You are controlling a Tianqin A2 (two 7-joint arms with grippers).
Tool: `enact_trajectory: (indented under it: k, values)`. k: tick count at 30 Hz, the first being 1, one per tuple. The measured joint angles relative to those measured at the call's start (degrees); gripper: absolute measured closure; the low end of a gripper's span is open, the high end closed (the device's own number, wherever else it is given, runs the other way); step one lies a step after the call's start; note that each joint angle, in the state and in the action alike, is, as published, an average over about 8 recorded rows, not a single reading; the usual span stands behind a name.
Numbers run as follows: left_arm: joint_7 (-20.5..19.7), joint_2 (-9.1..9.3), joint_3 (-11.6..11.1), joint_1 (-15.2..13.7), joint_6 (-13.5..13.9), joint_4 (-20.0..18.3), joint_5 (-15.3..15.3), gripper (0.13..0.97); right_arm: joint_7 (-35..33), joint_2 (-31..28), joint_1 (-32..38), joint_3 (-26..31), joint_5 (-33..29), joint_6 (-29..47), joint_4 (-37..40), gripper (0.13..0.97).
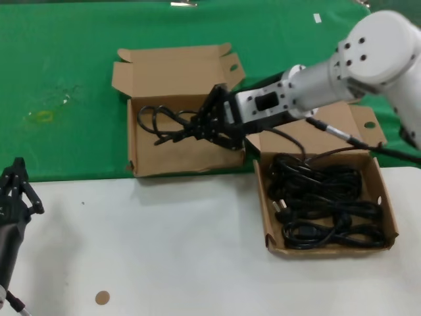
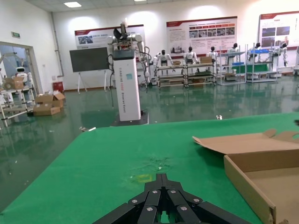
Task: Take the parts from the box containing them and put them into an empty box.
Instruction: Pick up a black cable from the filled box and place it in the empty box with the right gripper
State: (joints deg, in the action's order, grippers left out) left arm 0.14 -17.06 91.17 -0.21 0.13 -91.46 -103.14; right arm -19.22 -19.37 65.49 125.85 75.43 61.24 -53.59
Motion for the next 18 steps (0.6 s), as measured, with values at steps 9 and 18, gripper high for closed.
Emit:
enact_trajectory:
  k: [9, 18]
  values:
    - [0.0, 0.00, 0.0, 0.0, 0.0, 0.0, 0.0, 0.953, -7.4, 4.4, 0.1, -0.1, 0.8, -4.9, 7.2, 0.915]
    - [0.0, 0.00, 0.0, 0.0, 0.0, 0.0, 0.0, 0.953, -12.2, 7.2, 2.2, -0.2, 0.9, -7.6, 14.4, 0.916]
